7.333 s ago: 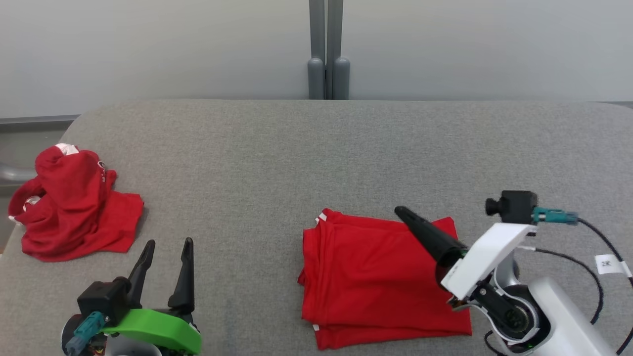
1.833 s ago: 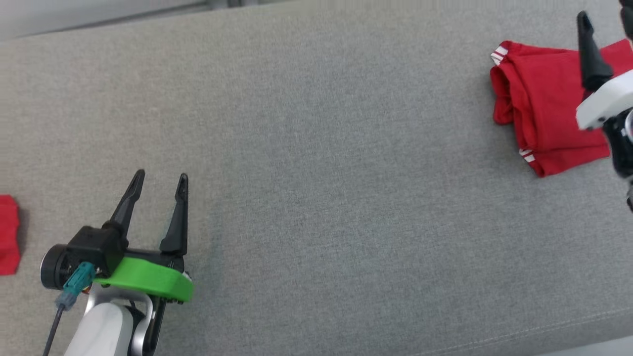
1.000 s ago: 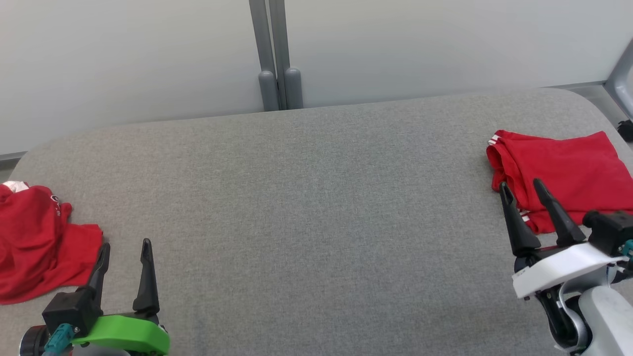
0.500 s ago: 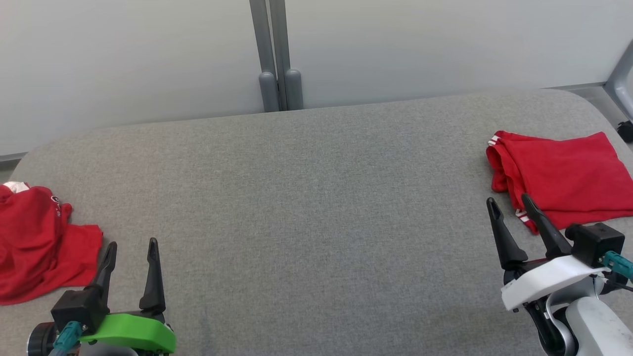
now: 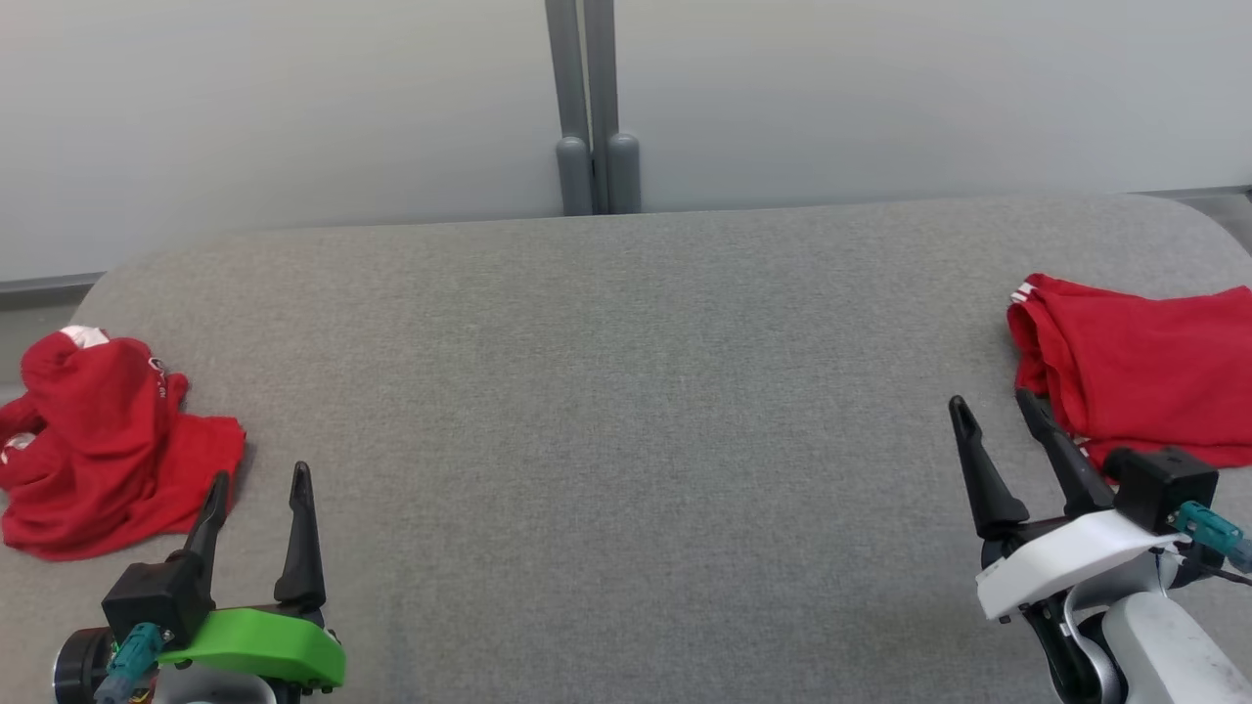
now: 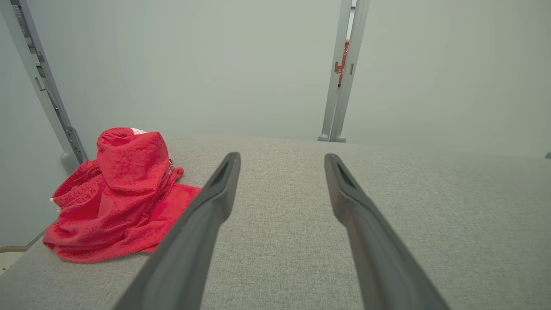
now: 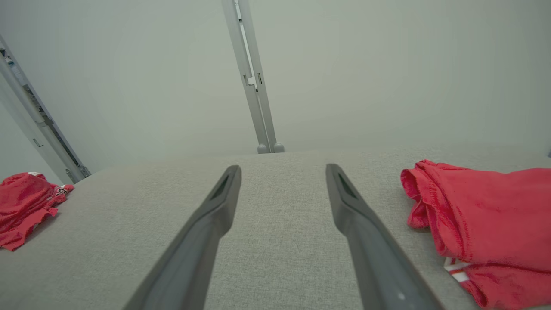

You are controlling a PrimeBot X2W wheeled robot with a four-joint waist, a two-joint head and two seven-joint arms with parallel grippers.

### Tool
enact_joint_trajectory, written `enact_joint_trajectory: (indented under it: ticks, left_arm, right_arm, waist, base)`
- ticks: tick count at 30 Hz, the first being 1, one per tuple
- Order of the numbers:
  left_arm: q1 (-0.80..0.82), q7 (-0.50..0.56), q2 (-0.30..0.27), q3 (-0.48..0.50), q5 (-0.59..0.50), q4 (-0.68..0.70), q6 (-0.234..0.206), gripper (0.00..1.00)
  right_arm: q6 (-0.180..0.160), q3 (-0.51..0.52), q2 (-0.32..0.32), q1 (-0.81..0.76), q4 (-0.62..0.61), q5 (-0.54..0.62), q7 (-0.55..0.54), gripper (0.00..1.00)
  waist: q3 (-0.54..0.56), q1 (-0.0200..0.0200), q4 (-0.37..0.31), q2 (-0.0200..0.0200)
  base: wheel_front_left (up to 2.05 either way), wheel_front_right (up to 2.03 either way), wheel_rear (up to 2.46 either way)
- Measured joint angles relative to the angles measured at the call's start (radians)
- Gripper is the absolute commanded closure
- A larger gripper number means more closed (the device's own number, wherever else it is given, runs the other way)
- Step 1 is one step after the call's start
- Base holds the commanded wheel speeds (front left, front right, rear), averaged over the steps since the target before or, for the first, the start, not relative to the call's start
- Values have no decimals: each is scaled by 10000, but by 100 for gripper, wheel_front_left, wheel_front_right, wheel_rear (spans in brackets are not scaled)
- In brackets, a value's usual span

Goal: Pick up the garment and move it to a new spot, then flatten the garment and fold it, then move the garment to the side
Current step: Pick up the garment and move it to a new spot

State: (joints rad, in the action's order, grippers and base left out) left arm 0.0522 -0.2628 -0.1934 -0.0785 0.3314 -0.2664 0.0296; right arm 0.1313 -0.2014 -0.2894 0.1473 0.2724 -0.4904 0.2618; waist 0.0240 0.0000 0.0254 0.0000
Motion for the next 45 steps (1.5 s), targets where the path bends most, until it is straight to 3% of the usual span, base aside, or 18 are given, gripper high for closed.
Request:
enact_joint_trajectory:
  ticks: [18,24,30,39,45]
  left_arm:
    - [-88,6,-305,665,-33,171,-360,0]
    - [-193,123,-314,644,15,366,-410,0]
    - [-17,880,-359,581,368,418,-374,0]
    - [2232,3661,-1469,692,972,288,-19,0]
    - [3955,5267,-1848,867,1818,-548,268,0]
  right_arm:
    - [0,-652,518,217,48,-63,0,0]
    - [0,-765,617,221,58,-38,0,0]
    - [0,-844,627,262,61,36,0,0]
    - [0,-1032,566,719,-382,199,0,0]
    - [0,-1225,493,1315,-915,345,-21,0]
  waist:
    - [-78,0,2721,0]
    - [-123,0,3322,0]
    - [-186,0,3432,0]
    - [-742,0,3105,0]
    - [-1513,0,2716,0]
  base:
    - [0,0,0]
    - [0,0,0]
    - [0,0,0]
    - [0,0,0]
    - [0,0,0]
